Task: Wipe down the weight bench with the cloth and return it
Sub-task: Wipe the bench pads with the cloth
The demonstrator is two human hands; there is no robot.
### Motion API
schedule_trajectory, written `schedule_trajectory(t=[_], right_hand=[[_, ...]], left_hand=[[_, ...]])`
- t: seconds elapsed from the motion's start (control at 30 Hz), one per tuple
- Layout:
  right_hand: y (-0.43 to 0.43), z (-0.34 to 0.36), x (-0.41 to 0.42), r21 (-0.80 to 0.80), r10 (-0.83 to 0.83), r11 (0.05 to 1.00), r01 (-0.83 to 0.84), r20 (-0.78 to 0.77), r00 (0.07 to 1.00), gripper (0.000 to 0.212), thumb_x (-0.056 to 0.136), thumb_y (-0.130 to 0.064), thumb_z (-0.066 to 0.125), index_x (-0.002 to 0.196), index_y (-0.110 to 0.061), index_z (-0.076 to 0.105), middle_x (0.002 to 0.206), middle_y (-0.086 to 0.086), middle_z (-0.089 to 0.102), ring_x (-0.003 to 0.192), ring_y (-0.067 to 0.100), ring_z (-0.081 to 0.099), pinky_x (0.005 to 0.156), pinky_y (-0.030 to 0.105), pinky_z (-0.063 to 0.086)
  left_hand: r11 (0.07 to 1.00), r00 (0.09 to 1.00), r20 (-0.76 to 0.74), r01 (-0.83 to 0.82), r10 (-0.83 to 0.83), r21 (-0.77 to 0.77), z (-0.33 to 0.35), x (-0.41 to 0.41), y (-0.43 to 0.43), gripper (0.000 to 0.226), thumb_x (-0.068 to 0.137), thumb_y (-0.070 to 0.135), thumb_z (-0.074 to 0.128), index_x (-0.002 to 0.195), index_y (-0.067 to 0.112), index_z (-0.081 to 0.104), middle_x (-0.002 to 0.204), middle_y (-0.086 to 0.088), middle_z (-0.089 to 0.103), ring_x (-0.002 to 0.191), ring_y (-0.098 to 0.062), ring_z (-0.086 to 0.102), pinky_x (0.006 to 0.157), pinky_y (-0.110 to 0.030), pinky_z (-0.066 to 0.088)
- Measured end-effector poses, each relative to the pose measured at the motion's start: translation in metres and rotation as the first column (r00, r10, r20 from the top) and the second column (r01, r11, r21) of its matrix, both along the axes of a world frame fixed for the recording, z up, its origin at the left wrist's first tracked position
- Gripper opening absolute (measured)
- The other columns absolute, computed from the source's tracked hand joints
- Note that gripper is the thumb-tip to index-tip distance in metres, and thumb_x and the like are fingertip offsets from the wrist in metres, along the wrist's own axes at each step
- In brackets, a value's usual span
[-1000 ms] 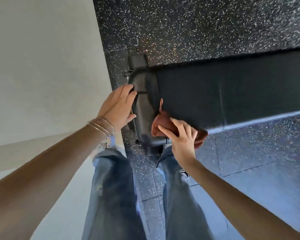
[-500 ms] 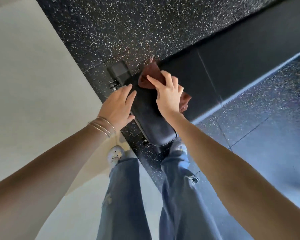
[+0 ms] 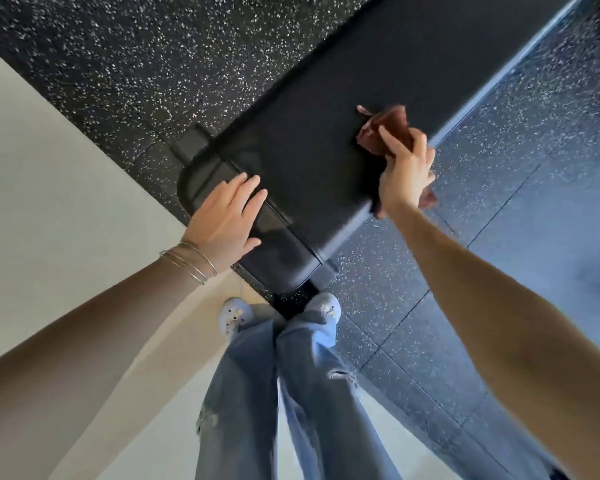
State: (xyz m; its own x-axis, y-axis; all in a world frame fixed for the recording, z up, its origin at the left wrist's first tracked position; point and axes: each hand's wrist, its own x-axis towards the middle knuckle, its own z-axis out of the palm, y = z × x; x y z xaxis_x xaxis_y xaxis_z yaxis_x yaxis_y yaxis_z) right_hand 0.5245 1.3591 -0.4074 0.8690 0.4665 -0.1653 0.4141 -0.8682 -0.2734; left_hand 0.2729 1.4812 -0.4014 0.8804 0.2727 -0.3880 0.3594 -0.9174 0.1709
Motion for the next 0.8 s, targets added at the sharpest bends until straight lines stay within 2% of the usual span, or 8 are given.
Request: schedule_trajectory(t=[0.13,0.23,0.3,0.37,0.43,0.5,0.6,0.8], right_hand=[[-0.032,-0.001,-0.080,0.031,0.122,0.992,-0.120,-0.070,0.990,0.062,0.080,-0.002,0.050,0.126,-0.044,0.054,0.146,-0.001,0.035,0.127,0.026,0.030,0.093,0.045,0.028],[-0.064,0.002,-0.135,0.056,0.320,0.947,-0.315,-0.150,0.935,0.059,0.073,-0.004,0.051,0.120,-0.039,0.061,0.138,0.006,0.048,0.120,0.027,0.034,0.085,0.046,0.037],[-0.070,0.003,-0.129,0.078,0.421,0.907,-0.414,-0.121,0.899,0.059,0.068,-0.004,0.053,0.116,-0.037,0.065,0.130,0.007,0.055,0.114,0.030,0.046,0.080,0.046,0.042],[-0.059,0.004,-0.096,0.054,0.452,0.892,-0.448,-0.097,0.887,0.057,0.072,-0.006,0.053,0.117,-0.040,0.063,0.132,0.004,0.053,0.115,0.031,0.049,0.083,0.046,0.040],[-0.039,0.002,-0.057,0.001,0.361,0.932,-0.363,-0.100,0.927,0.060,0.078,-0.005,0.051,0.122,-0.044,0.057,0.138,0.001,0.045,0.121,0.029,0.041,0.088,0.046,0.034],[-0.014,0.002,-0.024,-0.013,0.188,0.982,-0.190,-0.090,0.978,0.065,0.080,0.000,0.049,0.124,-0.048,0.053,0.140,-0.002,0.039,0.122,0.026,0.035,0.090,0.047,0.031],[0.014,0.002,0.001,0.010,0.021,1.000,-0.021,-0.082,0.996,0.070,0.077,0.006,0.050,0.123,-0.048,0.054,0.141,-0.004,0.037,0.122,0.024,0.033,0.093,0.050,0.031],[0.001,-0.004,-0.064,-0.038,0.024,0.999,-0.025,-0.048,0.999,0.071,0.076,0.005,0.049,0.127,-0.044,0.053,0.145,0.002,0.036,0.127,0.028,0.031,0.092,0.045,0.027]], left_hand=[[0.999,0.999,-0.029,0.027,-0.026,0.025,0.008,0.009,0.002,0.077,0.079,0.033,0.072,0.139,-0.001,0.038,0.147,-0.023,0.035,0.136,-0.038,0.032,0.111,-0.047,0.031],[0.999,1.000,-0.014,0.016,-0.016,0.041,0.013,0.021,0.004,0.069,0.079,0.027,0.072,0.135,-0.002,0.045,0.141,-0.024,0.041,0.132,-0.040,0.038,0.108,-0.048,0.035],[0.999,1.000,-0.006,0.015,-0.015,0.043,0.014,0.029,0.006,0.067,0.078,0.025,0.073,0.133,-0.003,0.046,0.140,-0.025,0.043,0.131,-0.040,0.040,0.107,-0.049,0.037],[0.998,1.000,-0.001,0.006,-0.006,0.055,0.015,0.036,0.012,0.067,0.078,0.023,0.073,0.133,-0.003,0.046,0.140,-0.025,0.043,0.130,-0.041,0.040,0.107,-0.049,0.037],[0.997,1.000,-0.005,-0.018,0.018,0.070,0.015,0.039,0.019,0.068,0.077,0.022,0.073,0.134,-0.003,0.045,0.140,-0.025,0.042,0.131,-0.041,0.039,0.108,-0.049,0.036],[0.997,1.000,-0.022,-0.018,0.019,0.069,0.015,0.041,0.025,0.069,0.077,0.022,0.073,0.135,-0.002,0.045,0.141,-0.024,0.041,0.131,-0.040,0.039,0.108,-0.048,0.036],[0.996,0.995,-0.070,0.069,-0.065,0.060,0.012,0.041,0.029,0.071,0.077,0.025,0.074,0.136,-0.001,0.043,0.142,-0.024,0.040,0.133,-0.038,0.038,0.109,-0.046,0.035],[0.977,0.977,0.004,0.211,-0.211,0.041,0.004,0.034,0.047,0.071,0.073,0.028,0.076,0.133,0.000,0.048,0.137,-0.024,0.046,0.126,-0.037,0.047,0.106,-0.045,0.040]])
